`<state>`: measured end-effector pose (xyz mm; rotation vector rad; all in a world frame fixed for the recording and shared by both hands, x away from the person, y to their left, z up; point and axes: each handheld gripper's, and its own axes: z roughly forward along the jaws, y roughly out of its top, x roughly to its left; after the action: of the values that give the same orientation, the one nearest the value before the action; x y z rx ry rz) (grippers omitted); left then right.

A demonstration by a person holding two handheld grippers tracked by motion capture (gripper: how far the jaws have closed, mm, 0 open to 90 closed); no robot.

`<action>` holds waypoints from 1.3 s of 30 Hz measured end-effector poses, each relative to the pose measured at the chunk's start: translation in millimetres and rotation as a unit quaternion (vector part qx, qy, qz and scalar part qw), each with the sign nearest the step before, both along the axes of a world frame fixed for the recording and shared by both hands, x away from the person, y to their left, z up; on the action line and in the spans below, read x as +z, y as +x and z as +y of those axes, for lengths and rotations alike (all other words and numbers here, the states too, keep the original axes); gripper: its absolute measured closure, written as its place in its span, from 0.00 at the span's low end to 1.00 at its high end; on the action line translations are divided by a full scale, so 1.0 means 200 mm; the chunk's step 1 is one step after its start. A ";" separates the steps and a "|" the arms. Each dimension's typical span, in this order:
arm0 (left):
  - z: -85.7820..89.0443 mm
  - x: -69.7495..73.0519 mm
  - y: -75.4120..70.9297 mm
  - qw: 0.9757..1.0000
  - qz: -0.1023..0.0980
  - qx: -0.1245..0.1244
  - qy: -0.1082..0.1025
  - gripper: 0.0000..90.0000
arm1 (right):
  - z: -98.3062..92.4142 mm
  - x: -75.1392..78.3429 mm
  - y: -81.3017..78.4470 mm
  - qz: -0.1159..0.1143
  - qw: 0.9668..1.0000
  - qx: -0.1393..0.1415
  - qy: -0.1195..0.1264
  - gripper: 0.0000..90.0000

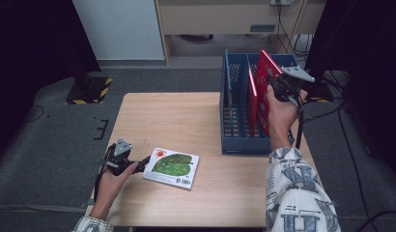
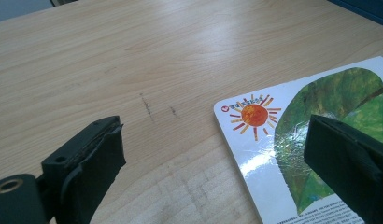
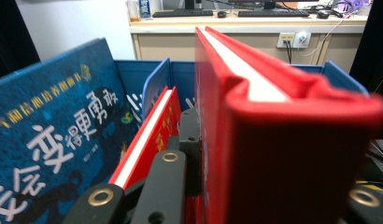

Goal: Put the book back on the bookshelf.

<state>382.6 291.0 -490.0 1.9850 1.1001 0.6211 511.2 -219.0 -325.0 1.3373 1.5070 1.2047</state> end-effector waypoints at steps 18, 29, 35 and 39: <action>-0.01 0.00 0.00 1.000 -0.002 -0.005 0.000 0.05 | 0.01 -0.13 0.04 0.015 1.000 -0.004 -0.002 0.89; -0.01 0.00 0.00 1.000 -0.002 -0.006 0.001 0.05 | 0.01 -0.20 0.04 0.025 1.000 -0.005 -0.003 0.88; -0.01 0.00 0.00 1.000 -0.002 -0.005 0.001 0.05 | 0.01 -0.23 0.04 0.032 0.999 -0.005 -0.003 0.88; -0.01 0.00 0.00 1.000 -0.002 -0.005 0.001 0.05 | 0.01 -0.25 0.03 0.033 0.999 -0.005 -0.002 0.88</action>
<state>383.0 289.4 -490.0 1.9893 1.0876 0.6208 517.5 -216.9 -374.8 1.3928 1.5472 1.1610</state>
